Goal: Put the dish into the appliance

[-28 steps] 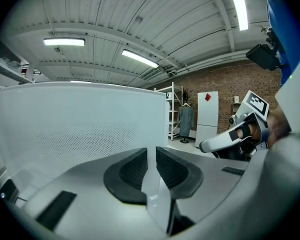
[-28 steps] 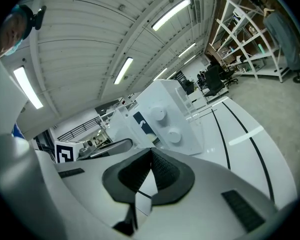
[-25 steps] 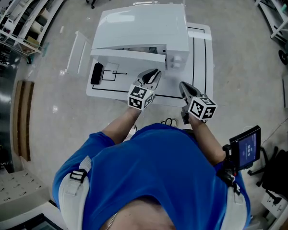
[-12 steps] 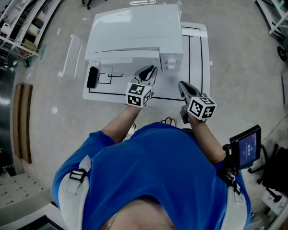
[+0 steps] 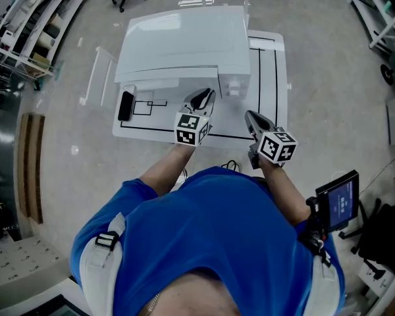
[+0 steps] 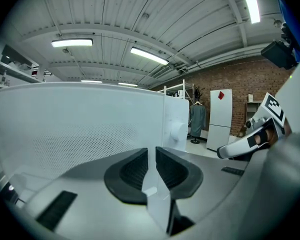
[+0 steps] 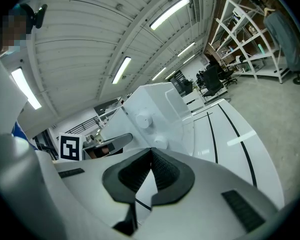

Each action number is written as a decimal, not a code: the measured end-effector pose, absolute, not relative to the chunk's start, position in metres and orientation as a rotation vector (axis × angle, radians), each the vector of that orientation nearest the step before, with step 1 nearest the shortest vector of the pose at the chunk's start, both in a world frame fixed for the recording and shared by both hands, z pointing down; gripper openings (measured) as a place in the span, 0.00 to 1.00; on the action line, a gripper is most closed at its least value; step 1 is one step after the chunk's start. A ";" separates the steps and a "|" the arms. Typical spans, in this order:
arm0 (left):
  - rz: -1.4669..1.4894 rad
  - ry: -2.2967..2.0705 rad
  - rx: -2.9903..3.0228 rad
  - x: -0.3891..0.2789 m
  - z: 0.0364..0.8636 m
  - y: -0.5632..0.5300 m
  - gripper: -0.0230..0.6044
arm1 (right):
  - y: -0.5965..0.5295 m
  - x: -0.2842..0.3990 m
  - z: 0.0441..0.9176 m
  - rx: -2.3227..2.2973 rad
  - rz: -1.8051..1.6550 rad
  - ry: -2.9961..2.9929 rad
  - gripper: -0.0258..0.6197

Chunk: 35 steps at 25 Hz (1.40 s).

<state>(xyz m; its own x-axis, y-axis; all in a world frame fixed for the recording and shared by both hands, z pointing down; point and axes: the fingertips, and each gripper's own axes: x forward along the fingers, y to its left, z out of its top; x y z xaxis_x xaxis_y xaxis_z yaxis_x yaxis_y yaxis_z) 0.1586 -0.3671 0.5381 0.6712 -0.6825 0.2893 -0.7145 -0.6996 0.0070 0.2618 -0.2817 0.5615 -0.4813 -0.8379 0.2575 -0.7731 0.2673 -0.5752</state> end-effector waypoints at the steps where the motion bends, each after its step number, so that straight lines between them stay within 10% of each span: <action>1: 0.406 -1.163 2.759 0.159 0.537 -0.368 0.13 | -0.282 0.262 0.561 -1.542 -1.006 2.423 0.04; 35: 0.363 -1.142 2.743 0.148 0.531 -0.376 0.05 | -0.277 0.248 0.553 -1.574 -0.993 2.401 0.04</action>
<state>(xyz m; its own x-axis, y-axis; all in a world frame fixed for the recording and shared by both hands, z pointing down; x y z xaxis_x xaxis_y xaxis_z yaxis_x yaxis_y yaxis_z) 0.1478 -0.3765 0.5313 0.6812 -0.6775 0.2773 -0.7133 -0.6996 0.0430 0.2479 -0.2774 0.5532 -0.4590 -0.8508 0.2559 -0.7831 0.2514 -0.5688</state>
